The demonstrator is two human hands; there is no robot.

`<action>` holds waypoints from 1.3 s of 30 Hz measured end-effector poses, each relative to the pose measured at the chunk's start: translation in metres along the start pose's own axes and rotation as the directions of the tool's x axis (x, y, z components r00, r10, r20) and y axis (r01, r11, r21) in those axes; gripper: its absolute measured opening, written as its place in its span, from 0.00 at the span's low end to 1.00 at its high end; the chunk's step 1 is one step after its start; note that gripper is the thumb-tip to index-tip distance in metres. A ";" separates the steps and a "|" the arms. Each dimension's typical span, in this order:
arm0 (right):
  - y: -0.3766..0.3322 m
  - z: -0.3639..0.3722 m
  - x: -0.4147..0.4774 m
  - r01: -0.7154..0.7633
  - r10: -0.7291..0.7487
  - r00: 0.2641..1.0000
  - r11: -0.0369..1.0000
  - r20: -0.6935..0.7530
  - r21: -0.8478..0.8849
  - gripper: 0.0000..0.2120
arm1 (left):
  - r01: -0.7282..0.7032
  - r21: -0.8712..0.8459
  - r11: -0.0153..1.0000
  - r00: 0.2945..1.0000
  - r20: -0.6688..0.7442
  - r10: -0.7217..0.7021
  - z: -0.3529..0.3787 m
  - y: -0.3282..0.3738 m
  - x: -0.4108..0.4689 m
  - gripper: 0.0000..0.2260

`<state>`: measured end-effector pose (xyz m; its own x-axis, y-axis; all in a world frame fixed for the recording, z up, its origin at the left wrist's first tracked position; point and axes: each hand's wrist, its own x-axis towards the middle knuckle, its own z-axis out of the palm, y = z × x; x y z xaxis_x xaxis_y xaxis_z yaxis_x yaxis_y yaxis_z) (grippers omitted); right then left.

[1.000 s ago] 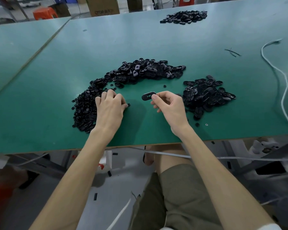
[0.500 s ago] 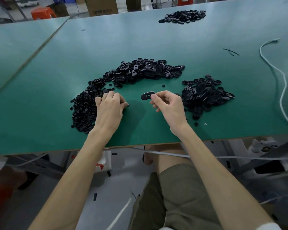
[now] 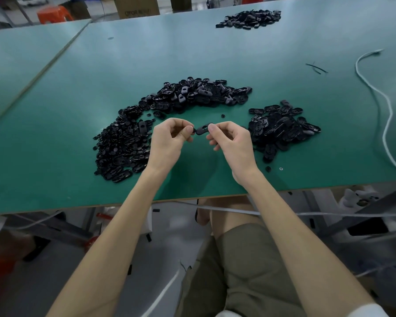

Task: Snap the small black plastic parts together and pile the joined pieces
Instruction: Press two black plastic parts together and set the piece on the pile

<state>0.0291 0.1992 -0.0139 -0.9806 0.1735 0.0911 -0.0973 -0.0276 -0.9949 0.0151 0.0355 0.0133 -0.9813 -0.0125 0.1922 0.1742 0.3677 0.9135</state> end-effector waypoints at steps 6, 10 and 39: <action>0.001 0.001 0.000 -0.008 0.008 1.000 1.000 -0.002 0.018 0.06 | 0.009 -0.026 1.000 1.000 0.008 -0.009 -0.004 -0.003 -0.005 0.03; 0.000 0.001 0.001 -0.012 0.014 1.000 0.999 -0.025 0.051 0.04 | 0.017 -0.043 0.999 1.000 0.014 -0.017 -0.004 -0.003 -0.007 0.04; -0.001 -0.002 -0.001 -0.023 0.031 0.998 0.993 -0.061 0.119 0.04 | 0.145 -0.454 0.879 0.989 0.075 -0.125 0.029 -0.006 -0.013 0.04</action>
<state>0.0303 0.2011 -0.0128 -0.9710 0.2318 0.0576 -0.0939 -0.1486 -0.9844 0.0239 0.0605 -0.0054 -0.9987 0.0111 0.0494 0.0481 -0.1008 0.9937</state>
